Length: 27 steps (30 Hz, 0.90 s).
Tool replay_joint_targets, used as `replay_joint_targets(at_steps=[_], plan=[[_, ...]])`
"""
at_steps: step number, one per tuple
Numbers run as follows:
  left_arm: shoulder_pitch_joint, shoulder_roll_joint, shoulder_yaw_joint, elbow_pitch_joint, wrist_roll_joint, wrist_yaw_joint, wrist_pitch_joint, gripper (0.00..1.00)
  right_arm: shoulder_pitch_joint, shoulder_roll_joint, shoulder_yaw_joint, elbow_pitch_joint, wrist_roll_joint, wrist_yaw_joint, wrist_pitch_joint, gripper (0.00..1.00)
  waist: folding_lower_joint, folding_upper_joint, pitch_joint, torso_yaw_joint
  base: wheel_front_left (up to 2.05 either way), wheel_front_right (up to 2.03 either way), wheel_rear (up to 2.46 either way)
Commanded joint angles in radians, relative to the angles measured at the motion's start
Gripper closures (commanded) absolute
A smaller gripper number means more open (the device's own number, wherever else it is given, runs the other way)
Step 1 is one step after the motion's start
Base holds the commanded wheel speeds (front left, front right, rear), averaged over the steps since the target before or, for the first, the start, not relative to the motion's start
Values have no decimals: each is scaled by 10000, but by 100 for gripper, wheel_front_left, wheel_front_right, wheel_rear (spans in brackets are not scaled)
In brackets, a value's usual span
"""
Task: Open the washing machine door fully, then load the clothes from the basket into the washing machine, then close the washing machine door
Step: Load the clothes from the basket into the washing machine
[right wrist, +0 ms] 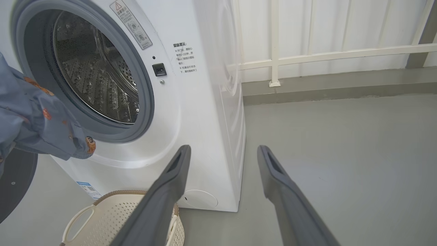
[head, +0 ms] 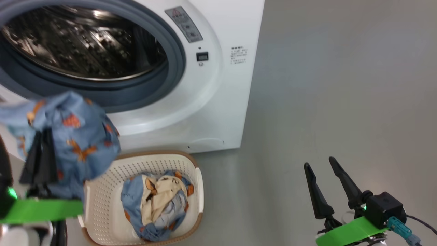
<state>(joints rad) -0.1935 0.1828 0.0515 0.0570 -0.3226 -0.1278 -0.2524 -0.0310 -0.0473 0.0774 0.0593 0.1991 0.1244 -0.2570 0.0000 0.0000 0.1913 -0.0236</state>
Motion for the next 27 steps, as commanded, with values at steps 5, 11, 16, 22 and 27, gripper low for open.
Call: replay_joint_targets(at_steps=[5,11,16,22,27], plan=[[-1737,614,332,-34,-244,-29,-93,100,-515,-29,355,-458,97,63,-48,0,0,0,1194,-343,0,0,0],[-3039,1061,427,373,-517,-29,-93,100,-828,-29,460,-757,78,63,-48,0,0,0,2289,-596,0,0,0],[-3906,1337,520,679,-765,-29,-93,100,-1015,-29,482,-970,69,63,-48,0,0,0,3119,-741,0,0,0],[-5205,1751,425,1307,-1181,-29,-93,100,-1309,-29,584,-1301,89,63,-48,0,0,0,4319,-944,0,0,0],[-6261,2173,-119,2082,-1528,-29,-93,100,-1517,-29,715,-1451,180,63,-48,0,0,0,5029,-1103,0,0,0]])
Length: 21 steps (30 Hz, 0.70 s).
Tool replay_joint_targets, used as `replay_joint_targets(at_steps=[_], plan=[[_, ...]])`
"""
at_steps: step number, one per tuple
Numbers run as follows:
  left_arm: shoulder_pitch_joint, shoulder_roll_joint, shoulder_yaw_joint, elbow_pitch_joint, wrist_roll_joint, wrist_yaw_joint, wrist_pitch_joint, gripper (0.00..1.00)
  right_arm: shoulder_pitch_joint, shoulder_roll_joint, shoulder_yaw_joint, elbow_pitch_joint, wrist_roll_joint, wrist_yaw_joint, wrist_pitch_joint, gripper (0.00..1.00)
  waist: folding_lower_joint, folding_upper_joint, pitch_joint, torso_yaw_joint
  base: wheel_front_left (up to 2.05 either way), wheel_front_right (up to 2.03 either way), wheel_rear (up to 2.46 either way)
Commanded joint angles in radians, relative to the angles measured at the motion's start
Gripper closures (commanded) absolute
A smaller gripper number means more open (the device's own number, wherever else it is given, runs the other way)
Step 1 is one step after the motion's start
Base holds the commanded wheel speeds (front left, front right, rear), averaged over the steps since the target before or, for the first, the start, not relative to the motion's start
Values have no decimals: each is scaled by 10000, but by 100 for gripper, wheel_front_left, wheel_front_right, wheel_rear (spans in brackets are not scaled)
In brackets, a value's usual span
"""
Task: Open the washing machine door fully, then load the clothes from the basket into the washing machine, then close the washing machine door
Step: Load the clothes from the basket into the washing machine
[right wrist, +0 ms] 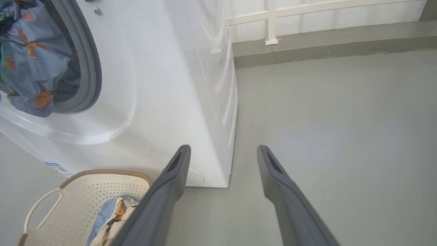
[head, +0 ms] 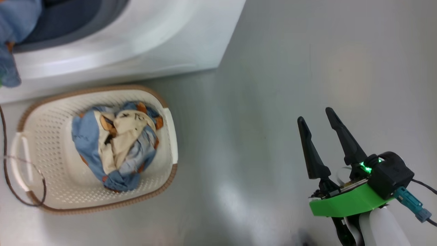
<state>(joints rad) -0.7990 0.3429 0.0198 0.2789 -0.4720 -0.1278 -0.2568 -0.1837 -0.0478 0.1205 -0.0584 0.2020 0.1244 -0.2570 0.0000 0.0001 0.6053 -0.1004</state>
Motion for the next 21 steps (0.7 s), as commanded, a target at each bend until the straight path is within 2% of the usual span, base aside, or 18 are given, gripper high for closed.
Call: replay_joint_targets(at_steps=[1,10,16,21], plan=[[-419,661,57,53,-103,-29,-49,100,-13,-24,317,-279,200,63,-48,0,0,-1,986,-360,0,0,0],[-2450,1500,-1579,2141,-845,-29,-49,100,-32,-24,565,-233,318,63,-48,0,0,-1,1427,-529,0,0,0],[-3529,1733,-2747,2963,-1128,-29,118,100,21,-24,753,-152,298,63,-48,0,0,-1,1491,-594,0,0,0],[-4269,1930,-3323,3493,-1346,-29,322,100,29,-24,947,-71,340,63,-48,0,0,-1,1547,-705,0,0,0]])
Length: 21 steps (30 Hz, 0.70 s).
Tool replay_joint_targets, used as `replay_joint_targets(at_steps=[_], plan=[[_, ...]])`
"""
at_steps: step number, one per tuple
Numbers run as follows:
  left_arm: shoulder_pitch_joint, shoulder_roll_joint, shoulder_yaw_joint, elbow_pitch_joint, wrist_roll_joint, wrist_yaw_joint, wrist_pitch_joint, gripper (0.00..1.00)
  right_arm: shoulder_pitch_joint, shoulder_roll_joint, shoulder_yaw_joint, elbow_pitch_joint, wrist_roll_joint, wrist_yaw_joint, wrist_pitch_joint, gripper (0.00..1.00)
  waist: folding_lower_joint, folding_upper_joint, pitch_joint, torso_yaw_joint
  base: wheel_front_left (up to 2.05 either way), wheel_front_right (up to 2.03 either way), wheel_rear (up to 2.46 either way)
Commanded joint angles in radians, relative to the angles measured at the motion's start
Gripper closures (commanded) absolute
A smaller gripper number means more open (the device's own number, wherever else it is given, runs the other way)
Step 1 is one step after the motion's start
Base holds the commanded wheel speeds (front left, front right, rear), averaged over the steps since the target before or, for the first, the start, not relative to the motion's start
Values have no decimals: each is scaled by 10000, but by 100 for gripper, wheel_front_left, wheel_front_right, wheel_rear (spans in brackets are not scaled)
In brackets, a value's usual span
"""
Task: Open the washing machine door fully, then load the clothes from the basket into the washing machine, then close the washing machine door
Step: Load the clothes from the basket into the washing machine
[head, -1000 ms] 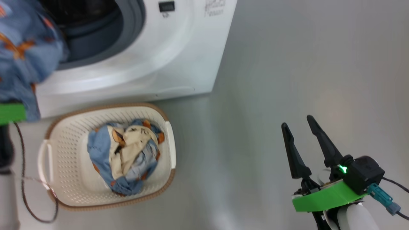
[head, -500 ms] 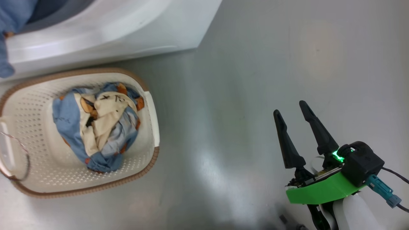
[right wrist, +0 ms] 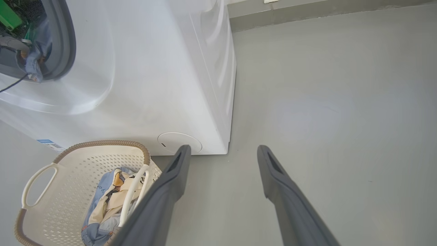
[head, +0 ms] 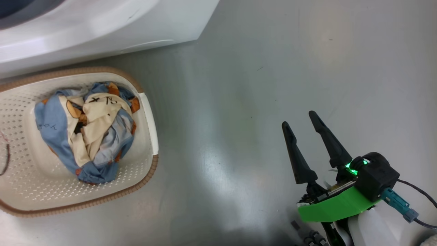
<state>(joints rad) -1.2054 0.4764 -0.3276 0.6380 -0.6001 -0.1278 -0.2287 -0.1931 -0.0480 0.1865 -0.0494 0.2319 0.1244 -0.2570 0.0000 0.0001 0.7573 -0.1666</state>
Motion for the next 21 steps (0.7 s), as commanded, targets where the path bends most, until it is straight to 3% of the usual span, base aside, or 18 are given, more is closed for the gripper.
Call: replay_joint_targets(at_steps=[1,8,14,21], plan=[[-326,661,75,16,-120,-29,104,100,122,-22,341,-157,65,63,-48,0,0,-1,47,-96,0,0,0],[-1020,1164,-593,529,-442,-29,548,100,217,-22,557,-105,202,63,-48,0,0,-1,218,-359,0,0,0],[-1588,1495,-863,40,-261,-29,-139,100,188,-22,686,-70,388,63,-48,0,0,-1,389,-478,0,0,0],[-1617,1696,208,-1514,483,-29,-326,100,84,-22,793,-130,546,63,-48,0,0,-1,576,-655,0,0,0]])
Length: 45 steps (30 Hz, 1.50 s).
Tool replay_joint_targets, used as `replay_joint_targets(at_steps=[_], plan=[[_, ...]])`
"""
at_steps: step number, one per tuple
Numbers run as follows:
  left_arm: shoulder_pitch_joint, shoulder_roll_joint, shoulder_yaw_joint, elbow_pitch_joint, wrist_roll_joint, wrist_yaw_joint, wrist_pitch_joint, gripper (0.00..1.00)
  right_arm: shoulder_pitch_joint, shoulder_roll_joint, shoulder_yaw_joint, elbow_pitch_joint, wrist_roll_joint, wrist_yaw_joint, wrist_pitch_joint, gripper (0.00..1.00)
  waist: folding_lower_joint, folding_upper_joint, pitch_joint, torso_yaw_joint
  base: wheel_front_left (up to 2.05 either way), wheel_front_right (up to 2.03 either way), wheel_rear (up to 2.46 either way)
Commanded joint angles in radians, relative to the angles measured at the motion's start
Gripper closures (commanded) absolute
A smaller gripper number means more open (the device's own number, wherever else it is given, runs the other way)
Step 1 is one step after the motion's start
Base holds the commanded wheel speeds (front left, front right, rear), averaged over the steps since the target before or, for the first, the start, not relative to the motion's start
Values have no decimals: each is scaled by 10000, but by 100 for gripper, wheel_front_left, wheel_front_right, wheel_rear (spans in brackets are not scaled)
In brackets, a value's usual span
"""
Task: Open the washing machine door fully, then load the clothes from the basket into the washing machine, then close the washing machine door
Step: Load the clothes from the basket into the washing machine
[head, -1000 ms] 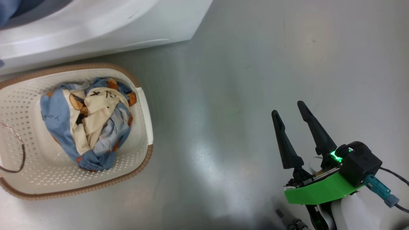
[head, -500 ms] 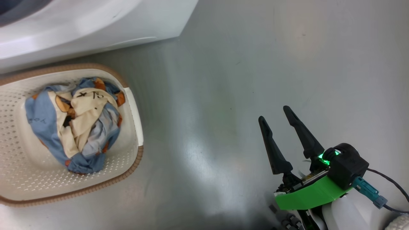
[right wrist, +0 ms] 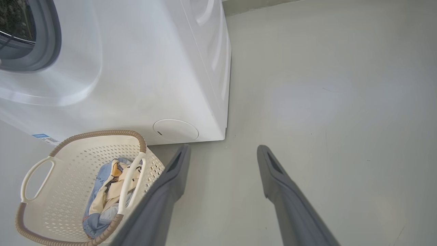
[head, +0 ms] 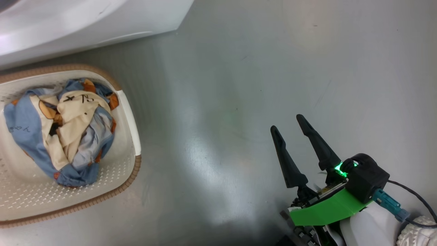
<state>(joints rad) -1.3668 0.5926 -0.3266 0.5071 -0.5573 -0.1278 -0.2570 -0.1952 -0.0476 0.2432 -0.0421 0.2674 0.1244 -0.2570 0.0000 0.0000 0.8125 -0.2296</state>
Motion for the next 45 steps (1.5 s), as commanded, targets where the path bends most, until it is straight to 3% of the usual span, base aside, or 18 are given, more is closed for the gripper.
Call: replay_joint_targets(at_steps=[1,5,6,7,8,24,34,45], plan=[[137,520,293,-286,166,-29,-43,100,102,-26,216,-206,205,63,-48,0,0,0,37,-33,0,0,0],[605,461,446,39,232,-29,-45,100,66,-26,211,-179,242,63,-48,0,0,0,31,-52,0,0,0],[670,430,461,219,170,-29,-45,90,68,-26,202,-160,250,63,-48,0,0,0,7,-45,0,0,0],[727,424,414,438,142,-29,-45,36,70,-26,190,-143,262,63,-48,0,0,0,-15,-37,0,0,0],[710,371,346,728,34,-29,-45,0,64,-26,153,-118,276,63,-48,0,0,0,-42,-2,0,0,0],[999,-238,-541,1973,-532,-29,-36,0,-245,-26,-269,107,300,63,-48,0,0,0,-816,526,0,0,0],[1955,-839,-105,1388,-347,-29,-45,0,-387,-26,-500,483,282,63,-48,0,0,0,-1716,971,0,0,0],[4086,-1440,618,424,179,-29,-46,0,-207,-26,-751,1035,227,63,-48,0,0,0,-3222,1417,0,0,0]])
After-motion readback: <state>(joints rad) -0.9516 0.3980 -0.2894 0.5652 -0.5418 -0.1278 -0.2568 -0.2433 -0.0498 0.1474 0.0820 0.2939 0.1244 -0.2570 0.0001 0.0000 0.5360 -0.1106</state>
